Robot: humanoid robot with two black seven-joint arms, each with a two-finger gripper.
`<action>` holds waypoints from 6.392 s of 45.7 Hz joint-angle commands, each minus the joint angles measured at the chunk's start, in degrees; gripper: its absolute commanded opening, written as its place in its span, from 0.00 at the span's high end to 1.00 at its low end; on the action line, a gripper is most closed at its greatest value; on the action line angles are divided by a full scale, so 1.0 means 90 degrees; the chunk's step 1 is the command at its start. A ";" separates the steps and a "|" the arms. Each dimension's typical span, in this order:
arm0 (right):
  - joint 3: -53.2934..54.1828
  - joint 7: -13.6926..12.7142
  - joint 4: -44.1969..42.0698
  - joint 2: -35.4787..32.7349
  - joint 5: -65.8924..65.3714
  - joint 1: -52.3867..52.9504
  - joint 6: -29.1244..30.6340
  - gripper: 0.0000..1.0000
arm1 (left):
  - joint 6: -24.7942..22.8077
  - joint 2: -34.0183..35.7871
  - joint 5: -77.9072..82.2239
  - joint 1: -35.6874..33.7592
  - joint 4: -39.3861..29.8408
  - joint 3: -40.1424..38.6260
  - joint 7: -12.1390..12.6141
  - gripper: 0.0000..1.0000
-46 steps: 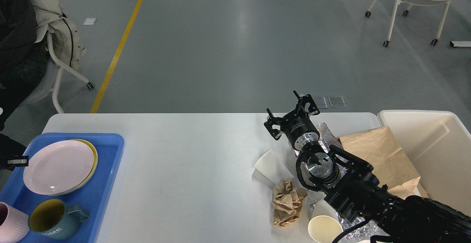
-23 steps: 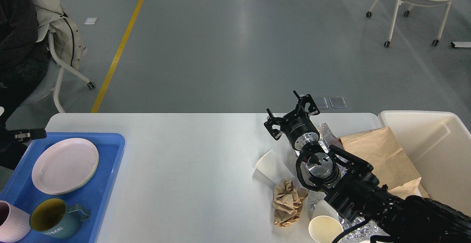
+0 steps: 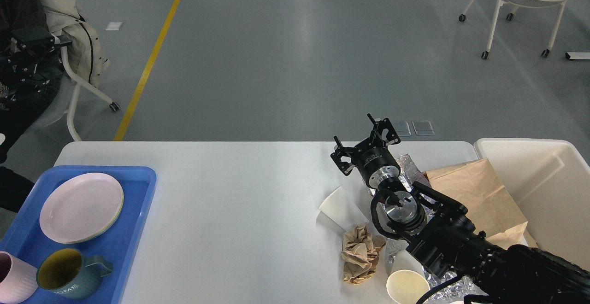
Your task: Tidy desktop
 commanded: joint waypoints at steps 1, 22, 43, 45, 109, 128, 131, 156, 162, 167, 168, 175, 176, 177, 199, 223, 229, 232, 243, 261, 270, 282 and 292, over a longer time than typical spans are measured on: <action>-0.0002 0.0000 -0.0001 0.0000 0.0000 -0.0002 0.0000 0.00 | -0.0623 0.0065 -0.0225 0.0390 -0.0002 -0.1566 0.0034 0.12; -0.0002 0.0000 -0.0001 0.0000 0.0000 0.0008 0.0000 0.00 | -0.1552 -0.0365 -0.0440 0.1581 -0.0099 -0.5464 0.0092 0.04; -0.0002 0.0000 -0.0001 0.0000 0.0000 0.0008 0.0000 0.00 | -0.1064 -0.0990 -0.0948 0.2022 -0.0060 -0.6490 0.0112 0.03; -0.0002 0.0000 0.0009 0.0000 0.0000 0.0008 0.0000 0.00 | -0.1005 -0.1029 -0.0958 0.2031 -0.0060 -0.6578 0.0112 0.03; -0.0002 0.0000 0.0009 0.0000 0.0000 0.0008 0.0000 0.00 | -0.0351 -0.2396 -0.1280 0.3388 -0.0021 -0.6784 -0.0015 0.01; -0.0002 0.0000 -0.0001 0.0000 0.0000 -0.0002 0.0000 0.00 | -0.0351 -0.2523 -0.1475 0.3506 -0.0021 -0.7037 0.0063 0.00; -0.0002 0.0000 -0.0001 0.0000 0.0000 -0.0002 0.0000 0.00 | -0.0351 -0.2533 -0.1485 0.3584 -0.0021 -0.7135 0.0014 0.00; -0.0002 0.0000 -0.0001 0.0000 0.0000 0.0008 0.0000 0.00 | -0.0361 -0.2533 -0.1475 0.3623 -0.0021 -0.7155 0.0005 0.00; -0.0002 0.0000 -0.0001 0.0000 0.0000 0.0008 0.0000 0.00 | -0.0361 -0.2533 -0.1475 0.3623 -0.0021 -0.7155 0.0005 0.00; -0.0002 0.0000 -0.0001 0.0000 0.0000 0.0008 0.0000 0.00 | -0.0361 -0.2533 -0.1475 0.3623 -0.0021 -0.7155 0.0005 0.00; -0.0002 0.0000 -0.0001 0.0000 0.0000 0.0008 0.0000 0.00 | -0.0361 -0.2533 -0.1475 0.3623 -0.0021 -0.7155 0.0005 0.00; -0.0002 0.0000 -0.0001 0.0000 0.0000 0.0008 0.0000 0.00 | -0.0361 -0.2533 -0.1475 0.3623 -0.0021 -0.7155 0.0005 0.00; -0.0002 0.0000 -0.0001 0.0000 0.0000 0.0008 0.0000 0.00 | -0.0361 -0.2533 -0.1475 0.3623 -0.0021 -0.7155 0.0005 0.00; -0.0002 0.0000 -0.0001 0.0000 0.0000 0.0008 0.0000 0.00 | -0.0361 -0.2533 -0.1475 0.3623 -0.0021 -0.7155 0.0005 0.00; -0.0002 0.0000 -0.0001 0.0000 0.0000 0.0008 0.0000 0.00 | -0.0361 -0.2533 -0.1475 0.3623 -0.0021 -0.7145 0.0005 0.00; 0.0018 -0.0020 0.0038 0.0097 0.0000 0.0027 0.0000 0.00 | -0.0361 -0.2533 -0.1475 0.3623 -0.0021 -0.7155 0.0005 0.00; 0.0154 -0.0029 0.0126 0.0127 0.0029 0.0164 0.0165 0.00 | -0.0361 -0.2533 -0.1475 0.3623 -0.0021 -0.7155 0.0005 0.00; 0.0398 -0.0029 0.0126 0.0068 0.0029 0.0456 0.0370 0.00 | -0.0361 -0.2533 -0.1475 0.3623 -0.0021 -0.7155 0.0005 0.00; 0.1140 -0.0059 0.0107 -0.0098 0.0020 0.0906 0.1376 0.00 | -0.0361 -0.2533 -0.1475 0.3633 -0.0021 -0.7155 0.0005 0.00; 0.1199 -0.0029 0.0175 -0.0918 0.0000 0.1053 0.1601 0.00 | -0.0361 -0.2533 -0.1475 0.3623 -0.0021 -0.7155 0.0005 0.00; 0.1443 -0.0059 0.0146 -0.1289 0.0029 0.1082 0.1631 0.00 | -0.0370 -0.2543 -0.1475 0.3633 -0.0021 -0.7164 0.0005 0.00; 0.1209 -0.0078 0.0117 -0.1455 -0.0029 0.1092 0.1543 0.00 | -0.0370 -0.2543 -0.1475 0.3633 -0.0031 -0.7155 0.0005 0.00; 0.1238 -0.0039 0.0039 -0.1475 -0.0019 0.1082 0.1523 0.00 | -0.0370 -0.2543 -0.1475 0.3633 -0.0021 -0.7155 0.0005 0.00</action>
